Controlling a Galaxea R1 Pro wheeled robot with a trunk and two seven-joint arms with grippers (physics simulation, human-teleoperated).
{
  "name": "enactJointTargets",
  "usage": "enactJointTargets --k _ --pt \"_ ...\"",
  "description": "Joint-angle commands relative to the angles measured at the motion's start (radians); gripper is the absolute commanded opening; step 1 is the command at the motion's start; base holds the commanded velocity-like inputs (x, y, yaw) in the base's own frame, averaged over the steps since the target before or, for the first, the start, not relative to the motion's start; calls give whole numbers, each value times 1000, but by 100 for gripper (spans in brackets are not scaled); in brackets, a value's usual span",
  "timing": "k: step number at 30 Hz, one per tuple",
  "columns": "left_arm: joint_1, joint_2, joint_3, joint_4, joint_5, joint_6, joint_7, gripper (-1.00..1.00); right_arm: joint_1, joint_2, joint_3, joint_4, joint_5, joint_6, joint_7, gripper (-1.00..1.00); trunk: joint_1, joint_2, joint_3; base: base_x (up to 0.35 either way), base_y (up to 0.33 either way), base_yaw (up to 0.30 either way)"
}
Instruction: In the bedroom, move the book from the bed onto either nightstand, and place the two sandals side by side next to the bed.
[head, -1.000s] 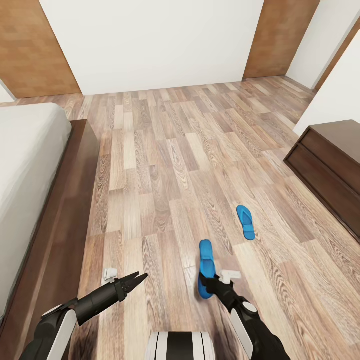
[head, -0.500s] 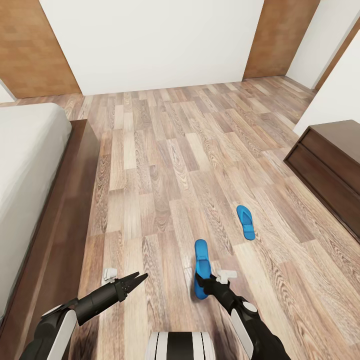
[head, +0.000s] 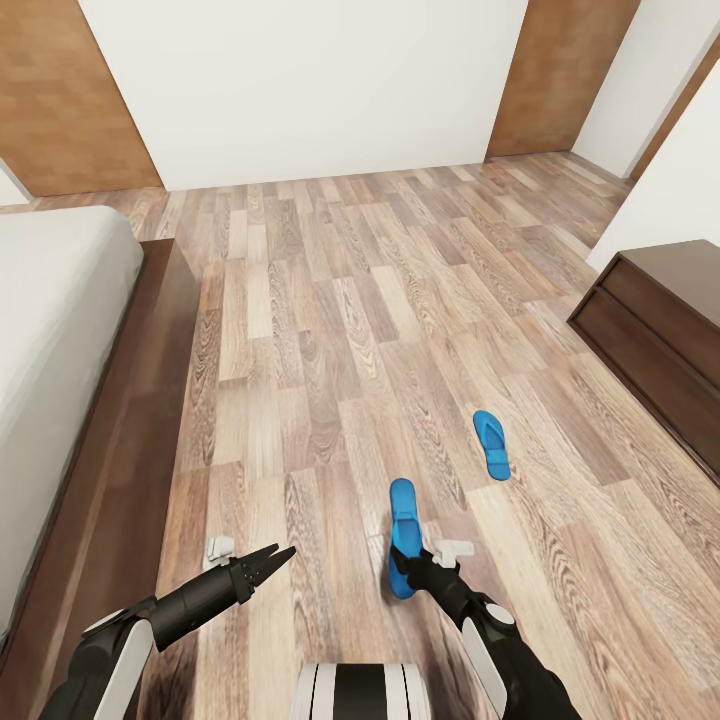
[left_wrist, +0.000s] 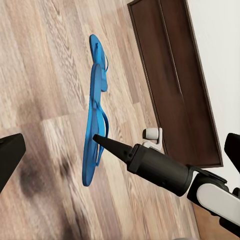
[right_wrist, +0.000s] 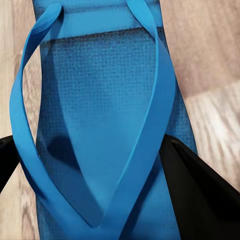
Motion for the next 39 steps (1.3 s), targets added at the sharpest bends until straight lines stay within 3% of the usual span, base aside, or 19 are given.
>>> enactJointTargets --k 1,39 --pt "0 0 0 0 5 8 -1 100 0 0 -1 0 -12 3 4 -100 0 0 -1 0 0 0" --pt "0 0 0 0 5 8 -1 100 0 0 -3 0 -10 0 3 -100 0 0 -1 41 0 0"
